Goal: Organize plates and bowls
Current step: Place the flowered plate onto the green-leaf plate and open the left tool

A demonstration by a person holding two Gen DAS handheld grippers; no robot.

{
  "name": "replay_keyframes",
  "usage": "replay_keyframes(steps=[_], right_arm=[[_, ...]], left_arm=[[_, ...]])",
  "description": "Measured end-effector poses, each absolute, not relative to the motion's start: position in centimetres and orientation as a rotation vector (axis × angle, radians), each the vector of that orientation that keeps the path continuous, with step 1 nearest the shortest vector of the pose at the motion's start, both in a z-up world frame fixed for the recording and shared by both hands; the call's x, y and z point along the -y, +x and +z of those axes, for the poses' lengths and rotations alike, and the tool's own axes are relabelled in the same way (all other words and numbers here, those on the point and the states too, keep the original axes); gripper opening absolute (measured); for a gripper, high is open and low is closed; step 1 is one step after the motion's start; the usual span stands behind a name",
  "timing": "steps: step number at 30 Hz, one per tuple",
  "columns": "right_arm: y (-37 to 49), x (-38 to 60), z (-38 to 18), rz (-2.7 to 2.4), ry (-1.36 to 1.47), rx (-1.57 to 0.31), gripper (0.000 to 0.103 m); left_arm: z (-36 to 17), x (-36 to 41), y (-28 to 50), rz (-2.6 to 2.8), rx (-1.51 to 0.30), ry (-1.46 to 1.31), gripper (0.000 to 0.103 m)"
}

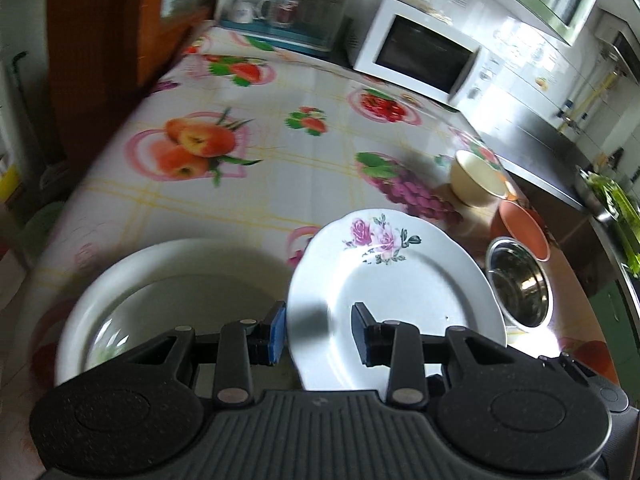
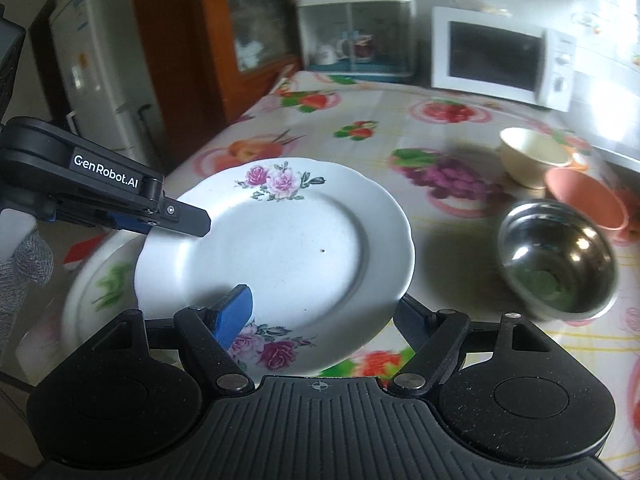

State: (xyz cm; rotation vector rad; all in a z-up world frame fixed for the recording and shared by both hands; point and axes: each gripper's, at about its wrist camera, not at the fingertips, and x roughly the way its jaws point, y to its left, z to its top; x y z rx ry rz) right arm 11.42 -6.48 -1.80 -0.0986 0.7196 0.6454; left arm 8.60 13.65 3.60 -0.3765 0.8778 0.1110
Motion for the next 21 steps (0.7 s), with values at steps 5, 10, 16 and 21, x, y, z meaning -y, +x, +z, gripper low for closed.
replay_keyframes(steps=[5,10,16,21], right_arm=[[10.3,4.8,-2.0,0.697,-0.133,-0.73,0.079],[9.5,3.4,-2.4,0.733,-0.175,-0.742,0.079],[8.8,2.0,-2.8,0.757,-0.217,-0.758,0.079],[8.4,1.0,-3.1,0.768,-0.272,-0.753,0.078]], left_arm=[[3.2,-15.5,6.1,0.162,-0.879,-0.413,0.034],[2.4,-16.9,4.3,0.203,-0.892,-0.441,0.034],[1.0,-18.3,3.0,0.237,-0.914,-0.482,0.034],[-0.2,-19.3,2.4,0.251,-0.929,-0.511,0.034]])
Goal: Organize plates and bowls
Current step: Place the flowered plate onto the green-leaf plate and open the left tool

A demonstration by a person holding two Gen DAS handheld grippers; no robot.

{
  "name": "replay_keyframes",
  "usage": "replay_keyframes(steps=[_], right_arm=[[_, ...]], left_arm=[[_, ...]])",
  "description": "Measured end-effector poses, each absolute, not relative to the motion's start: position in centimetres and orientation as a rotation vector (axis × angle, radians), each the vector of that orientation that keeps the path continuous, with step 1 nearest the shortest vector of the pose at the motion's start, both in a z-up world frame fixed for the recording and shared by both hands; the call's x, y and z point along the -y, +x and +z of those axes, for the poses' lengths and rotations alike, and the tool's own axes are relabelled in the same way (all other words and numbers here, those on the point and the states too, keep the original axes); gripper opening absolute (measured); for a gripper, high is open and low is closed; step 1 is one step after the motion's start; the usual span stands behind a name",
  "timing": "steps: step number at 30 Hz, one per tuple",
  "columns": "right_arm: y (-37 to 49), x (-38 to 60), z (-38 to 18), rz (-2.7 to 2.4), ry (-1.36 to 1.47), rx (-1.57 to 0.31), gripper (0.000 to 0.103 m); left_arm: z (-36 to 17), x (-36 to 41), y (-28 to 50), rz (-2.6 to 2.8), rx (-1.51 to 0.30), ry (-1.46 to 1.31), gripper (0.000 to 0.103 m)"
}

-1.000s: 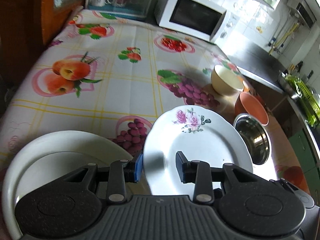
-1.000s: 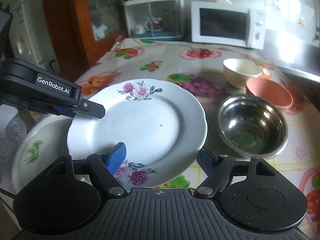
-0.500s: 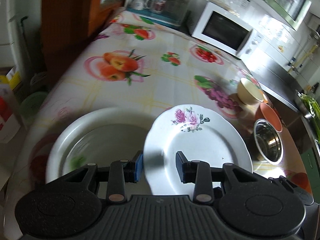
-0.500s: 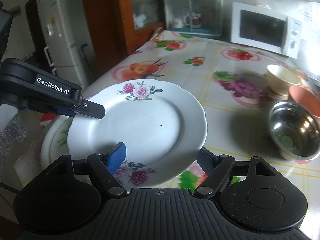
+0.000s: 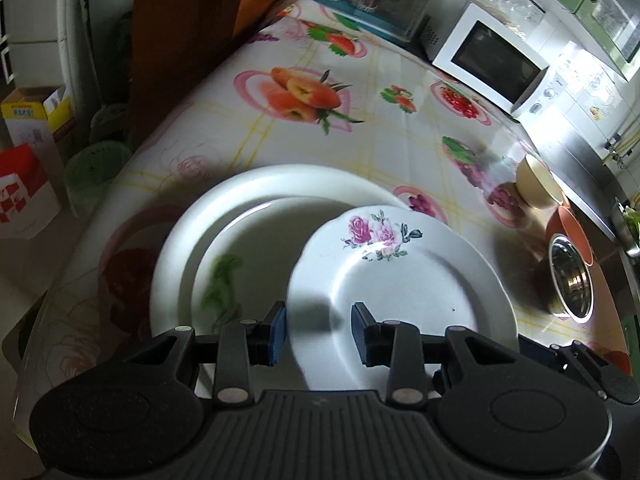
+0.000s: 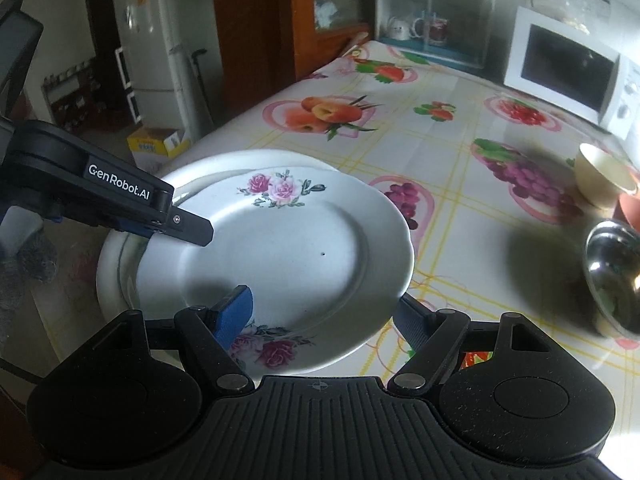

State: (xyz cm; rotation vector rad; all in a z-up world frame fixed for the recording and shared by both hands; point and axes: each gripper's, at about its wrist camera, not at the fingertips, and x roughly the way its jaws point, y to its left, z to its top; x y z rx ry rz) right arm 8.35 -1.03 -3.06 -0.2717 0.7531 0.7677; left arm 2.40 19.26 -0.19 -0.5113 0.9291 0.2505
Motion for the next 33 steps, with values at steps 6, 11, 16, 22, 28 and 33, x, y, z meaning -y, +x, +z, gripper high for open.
replay_keyframes(steps=[6,11,16,22,28,33], right_arm=[[8.2,0.2,-3.1,0.77,-0.311,-0.743,0.078],[8.1,-0.2,-2.9,0.771,-0.326,-0.734,0.077],[8.2,-0.6,-2.8,0.78,-0.332,-0.731,0.076],[8.3,-0.9,-2.9,0.776,-0.333,-0.728,0.076],[8.2,-0.9,-3.0,0.815,-0.309,-0.729,0.076],[8.1,-1.2,-3.2,0.855,-0.296,-0.74,0.077]], left_arm=[[-1.0,-20.0,2.0,0.258,-0.935,-0.537,0.034],[-1.6,-20.4,2.0,0.264,-0.947,-0.553,0.034],[-2.2,-20.7,1.9,0.274,-0.957,-0.571,0.034],[-2.2,-21.0,1.9,0.296,-0.954,-0.555,0.036],[-1.4,-21.5,1.5,0.323,-0.931,-0.533,0.043],[-0.8,-21.8,1.3,0.33,-0.92,-0.529,0.05]])
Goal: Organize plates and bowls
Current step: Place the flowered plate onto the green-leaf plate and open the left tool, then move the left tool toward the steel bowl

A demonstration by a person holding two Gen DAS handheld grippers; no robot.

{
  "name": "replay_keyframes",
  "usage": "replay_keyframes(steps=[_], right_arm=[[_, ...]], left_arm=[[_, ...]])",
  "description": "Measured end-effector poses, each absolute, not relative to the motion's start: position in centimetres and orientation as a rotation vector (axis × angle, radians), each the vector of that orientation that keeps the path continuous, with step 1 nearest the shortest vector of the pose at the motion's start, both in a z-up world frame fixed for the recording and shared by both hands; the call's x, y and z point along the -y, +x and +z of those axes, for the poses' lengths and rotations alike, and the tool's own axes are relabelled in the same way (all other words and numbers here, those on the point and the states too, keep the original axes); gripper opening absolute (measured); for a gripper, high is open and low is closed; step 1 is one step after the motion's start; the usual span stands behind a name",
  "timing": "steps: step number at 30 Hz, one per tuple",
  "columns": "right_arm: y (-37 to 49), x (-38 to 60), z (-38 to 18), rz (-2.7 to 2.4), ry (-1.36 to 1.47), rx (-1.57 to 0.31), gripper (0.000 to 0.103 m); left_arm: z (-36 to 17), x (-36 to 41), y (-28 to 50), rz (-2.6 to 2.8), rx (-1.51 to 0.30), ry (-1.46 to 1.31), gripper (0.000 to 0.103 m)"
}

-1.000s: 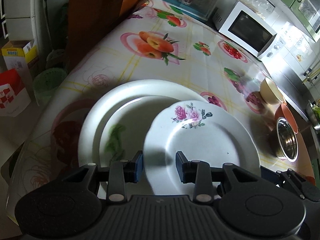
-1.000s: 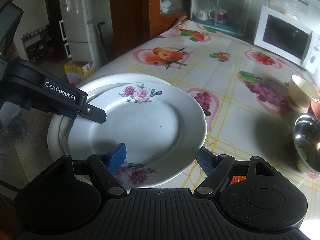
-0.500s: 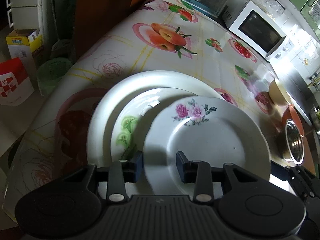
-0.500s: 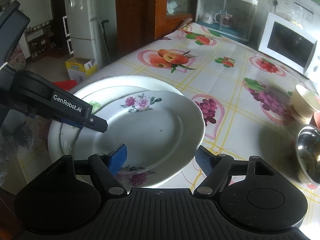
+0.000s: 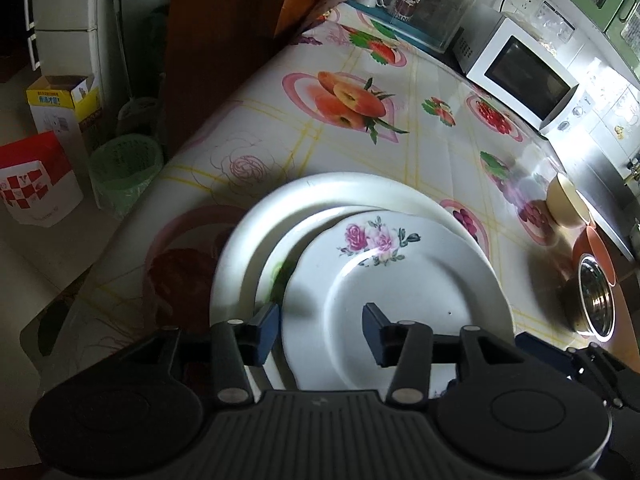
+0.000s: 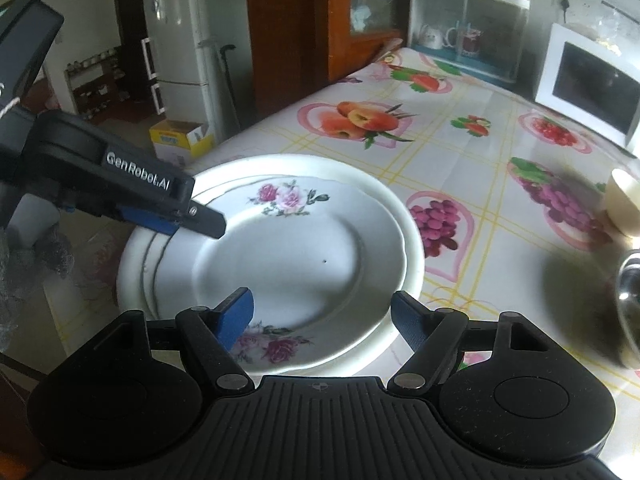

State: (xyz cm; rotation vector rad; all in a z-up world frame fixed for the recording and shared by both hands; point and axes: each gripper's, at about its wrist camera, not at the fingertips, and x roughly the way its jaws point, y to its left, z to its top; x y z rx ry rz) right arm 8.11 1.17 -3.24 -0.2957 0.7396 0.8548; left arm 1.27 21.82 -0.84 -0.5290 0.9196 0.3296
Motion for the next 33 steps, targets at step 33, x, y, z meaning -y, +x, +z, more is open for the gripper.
replay_keyframes(steps=[33], right_arm=[[17.1,12.4,-2.2,0.475,-0.149,-0.739,0.078]], left_arm=[[3.3,-10.2,12.1,0.018,-0.89,-0.347,0.075]])
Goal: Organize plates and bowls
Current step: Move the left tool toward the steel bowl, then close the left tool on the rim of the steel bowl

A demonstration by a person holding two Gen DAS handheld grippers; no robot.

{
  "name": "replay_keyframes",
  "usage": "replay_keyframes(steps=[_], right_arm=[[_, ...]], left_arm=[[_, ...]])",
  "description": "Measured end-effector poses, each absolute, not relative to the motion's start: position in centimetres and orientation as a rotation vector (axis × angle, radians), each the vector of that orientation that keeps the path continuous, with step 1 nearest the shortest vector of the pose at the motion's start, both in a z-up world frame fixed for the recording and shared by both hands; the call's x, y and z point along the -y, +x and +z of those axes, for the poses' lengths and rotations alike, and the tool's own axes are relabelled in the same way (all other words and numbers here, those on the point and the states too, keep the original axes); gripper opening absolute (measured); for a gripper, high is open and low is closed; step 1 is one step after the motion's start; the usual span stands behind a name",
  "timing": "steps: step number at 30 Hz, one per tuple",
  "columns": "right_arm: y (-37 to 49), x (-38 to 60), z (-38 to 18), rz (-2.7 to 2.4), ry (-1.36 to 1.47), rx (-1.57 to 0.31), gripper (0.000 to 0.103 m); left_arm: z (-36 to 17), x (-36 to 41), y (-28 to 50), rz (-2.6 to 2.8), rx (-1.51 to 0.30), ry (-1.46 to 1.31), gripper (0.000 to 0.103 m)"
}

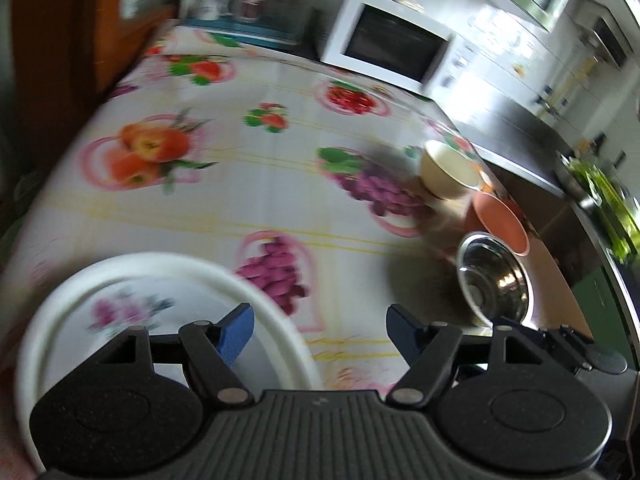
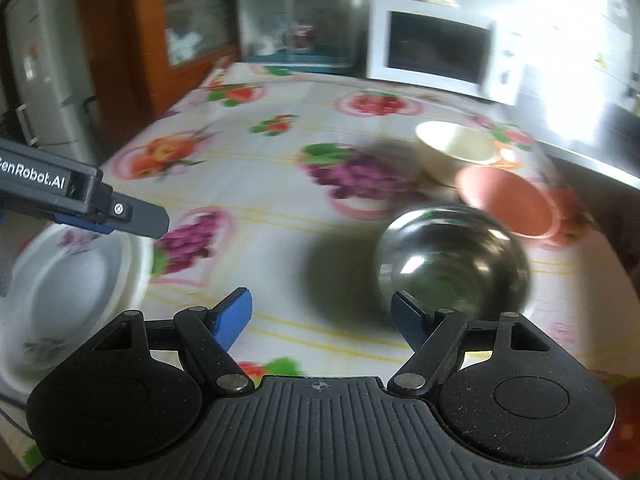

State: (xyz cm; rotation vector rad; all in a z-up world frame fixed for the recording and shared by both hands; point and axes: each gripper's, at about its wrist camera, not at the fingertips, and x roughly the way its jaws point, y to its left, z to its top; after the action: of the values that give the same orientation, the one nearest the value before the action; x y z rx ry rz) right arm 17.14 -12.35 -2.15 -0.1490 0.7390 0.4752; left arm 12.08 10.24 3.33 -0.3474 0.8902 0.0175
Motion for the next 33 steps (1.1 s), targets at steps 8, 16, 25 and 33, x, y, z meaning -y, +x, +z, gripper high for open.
replay_keyframes(steps=[8,16,25,33], right_arm=[[20.4,15.8,-2.6,0.375,-0.133,-0.747,0.081],[23.2,18.5,-3.4,0.293,-0.102,-0.768,0.085],[25.7,20.0,-5.2,0.252,-0.075,-0.827,0.086],[27.0,20.1,-6.4,0.273,-0.057,-0.879,0.086]], left_arm=[[2.4,-5.0,17.7,-0.081,-0.923,-0.287,0.08],[1.6,-1.8,22.0,-0.133,-0.95,-0.247,0.083],[0.1,0.6,25.6,-0.168,-0.992,-0.214,0.084],[-1.5,1.5,27.4,-0.191,-1.035,-0.209,0.081]])
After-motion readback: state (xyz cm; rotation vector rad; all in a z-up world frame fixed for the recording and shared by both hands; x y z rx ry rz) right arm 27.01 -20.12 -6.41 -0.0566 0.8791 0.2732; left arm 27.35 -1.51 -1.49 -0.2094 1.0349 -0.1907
